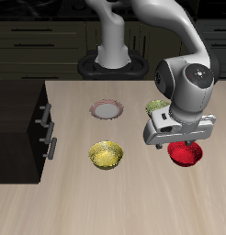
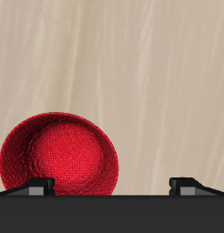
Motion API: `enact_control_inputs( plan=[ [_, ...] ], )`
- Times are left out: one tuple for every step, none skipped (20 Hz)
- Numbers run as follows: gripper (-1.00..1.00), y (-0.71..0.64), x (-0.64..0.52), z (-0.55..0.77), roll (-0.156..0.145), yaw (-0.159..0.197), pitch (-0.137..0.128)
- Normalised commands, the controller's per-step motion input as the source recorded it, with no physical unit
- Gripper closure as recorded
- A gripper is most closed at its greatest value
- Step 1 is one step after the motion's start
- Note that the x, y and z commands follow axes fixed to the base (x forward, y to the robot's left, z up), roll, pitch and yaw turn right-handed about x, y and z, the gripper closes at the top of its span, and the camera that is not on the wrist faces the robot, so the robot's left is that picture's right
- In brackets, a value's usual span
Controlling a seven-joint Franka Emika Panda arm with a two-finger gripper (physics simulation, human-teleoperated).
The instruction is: Place the red bowl on top of the wooden cabinet
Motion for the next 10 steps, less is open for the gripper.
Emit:
enact_control_inputs(
  plan=[
    [-1.00,0.07,-0.02,-0.02,-0.039,0.011,-0.013],
    [-1.00,0.00,-0.06,-0.17,0.019,-0.019,0.024],
    [-1.00,0.00,-0.05,-0.25,0.041,-0.106,0.099],
    [-1.00,0.03,0.01,-0.10,-0.033,0.066,-0.019],
    [-1.00,0.04,0.00,-0.24,0.033,-0.051,0.099],
    [-1.00,-0.01,-0.03,-0.12,-0.020,-0.099,0.079],
    [-1.00,0.09,0.00,0.04,0.009,0.036,-0.045],
    [-1.00,0.04,-0.01,-0.05,0.014,0.030,-0.021],
    [-1.00,0.09,-0.11,-0.15,0.036,-0.016,0.017],
    [-1.00,-0.08,0.05,-0.08,0.025,-0.010,0.011]
  ],
)
